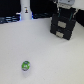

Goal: Open the kcup holder, insert the kcup into the holder, and close the kcup holder

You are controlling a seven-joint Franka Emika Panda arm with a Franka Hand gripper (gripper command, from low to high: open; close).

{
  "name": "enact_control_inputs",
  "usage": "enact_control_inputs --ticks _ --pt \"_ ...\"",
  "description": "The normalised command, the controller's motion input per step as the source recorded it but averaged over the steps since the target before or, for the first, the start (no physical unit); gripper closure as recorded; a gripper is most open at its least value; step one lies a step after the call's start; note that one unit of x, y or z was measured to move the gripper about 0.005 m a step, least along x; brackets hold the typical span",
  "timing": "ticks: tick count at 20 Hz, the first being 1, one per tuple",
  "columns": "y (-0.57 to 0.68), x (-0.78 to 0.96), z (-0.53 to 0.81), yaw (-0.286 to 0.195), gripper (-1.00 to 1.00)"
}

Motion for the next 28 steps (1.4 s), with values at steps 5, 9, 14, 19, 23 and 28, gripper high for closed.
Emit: enact_control_inputs --ticks 5,9,14,19,23,28 --pt "0.1 -0.39 -0.38 -0.151 -1.0" --pt "0.04 -0.47 -0.41 -0.094 -1.0" --pt "0.02 -0.52 -0.45 -0.025 -1.0" --pt "0.03 -0.45 -0.46 0.006 -1.0" --pt "0.02 -0.21 -0.26 0.003 1.0" --pt "0.01 -0.01 -0.02 -0.004 1.0"
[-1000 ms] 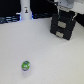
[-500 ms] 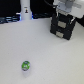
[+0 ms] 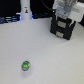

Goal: Open the kcup holder, insert the kcup into the holder, and close the kcup holder

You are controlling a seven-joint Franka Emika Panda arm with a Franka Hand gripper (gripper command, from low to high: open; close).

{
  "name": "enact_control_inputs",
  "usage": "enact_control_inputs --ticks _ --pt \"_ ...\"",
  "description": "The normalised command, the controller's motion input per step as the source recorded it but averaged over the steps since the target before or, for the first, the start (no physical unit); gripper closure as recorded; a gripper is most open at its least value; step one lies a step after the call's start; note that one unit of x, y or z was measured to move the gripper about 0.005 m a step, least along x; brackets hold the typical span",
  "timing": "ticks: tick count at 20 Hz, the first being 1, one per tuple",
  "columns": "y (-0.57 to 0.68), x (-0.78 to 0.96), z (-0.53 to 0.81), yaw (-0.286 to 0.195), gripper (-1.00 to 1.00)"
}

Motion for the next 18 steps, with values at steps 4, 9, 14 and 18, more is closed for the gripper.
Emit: enact_control_inputs --ticks 4,9,14,18 --pt "0.0 0.0 -0.01 -0.01 1.0" --pt "-0.05 0.13 0.08 -0.003 1.0" --pt "-0.26 0.46 0.23 0.007 1.0" --pt "-0.36 0.73 0.3 0.018 1.0"
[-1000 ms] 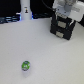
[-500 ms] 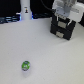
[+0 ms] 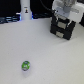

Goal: Open the kcup holder, insert the kcup into the holder, and close the kcup holder

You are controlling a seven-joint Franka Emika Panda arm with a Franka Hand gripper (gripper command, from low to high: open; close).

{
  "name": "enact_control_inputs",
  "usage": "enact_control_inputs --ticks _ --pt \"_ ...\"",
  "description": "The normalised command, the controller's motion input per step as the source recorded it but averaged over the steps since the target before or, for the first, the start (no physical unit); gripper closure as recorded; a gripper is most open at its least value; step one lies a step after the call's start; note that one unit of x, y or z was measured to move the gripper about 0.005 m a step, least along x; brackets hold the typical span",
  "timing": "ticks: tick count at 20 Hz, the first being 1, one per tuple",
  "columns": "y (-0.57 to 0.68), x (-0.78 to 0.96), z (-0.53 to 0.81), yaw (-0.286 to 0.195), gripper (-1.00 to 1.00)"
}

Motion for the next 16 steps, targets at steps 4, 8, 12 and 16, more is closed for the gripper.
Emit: enact_control_inputs --ticks 4,8,12,16 --pt "-0.38 0.78 0.16 -0.052 1.0" --pt "-0.39 0.88 0.1 -0.046 1.0" --pt "-0.44 0.87 0.11 -0.052 1.0" --pt "-0.49 0.86 0.12 -0.061 1.0"
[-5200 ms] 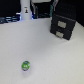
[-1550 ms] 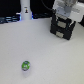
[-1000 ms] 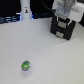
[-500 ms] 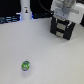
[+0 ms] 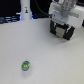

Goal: Open the kcup holder, insert the kcup into the holder, and close the kcup holder

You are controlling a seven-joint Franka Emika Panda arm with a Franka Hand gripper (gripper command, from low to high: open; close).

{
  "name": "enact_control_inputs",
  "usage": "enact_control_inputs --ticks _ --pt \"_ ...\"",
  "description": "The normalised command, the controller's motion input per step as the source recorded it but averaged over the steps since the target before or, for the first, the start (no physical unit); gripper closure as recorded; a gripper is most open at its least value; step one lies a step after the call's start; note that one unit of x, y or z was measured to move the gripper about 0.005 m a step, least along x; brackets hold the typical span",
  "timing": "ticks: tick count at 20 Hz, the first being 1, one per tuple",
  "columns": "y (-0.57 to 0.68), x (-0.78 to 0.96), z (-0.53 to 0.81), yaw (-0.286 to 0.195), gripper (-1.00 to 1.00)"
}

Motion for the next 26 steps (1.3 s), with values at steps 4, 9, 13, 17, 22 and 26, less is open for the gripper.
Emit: enact_control_inputs --ticks 4,9,13,17,22,26 --pt "-0.51 0.8 0.08 -0.055 1.0" --pt "-0.44 0.82 0.05 -0.051 1.0" --pt "-0.48 0.84 0.03 -0.048 1.0" --pt "-0.52 0.81 0.02 -0.039 1.0" --pt "-0.43 0.68 0.04 -0.026 1.0" --pt "-0.16 0.2 0.12 -0.039 -1.0"
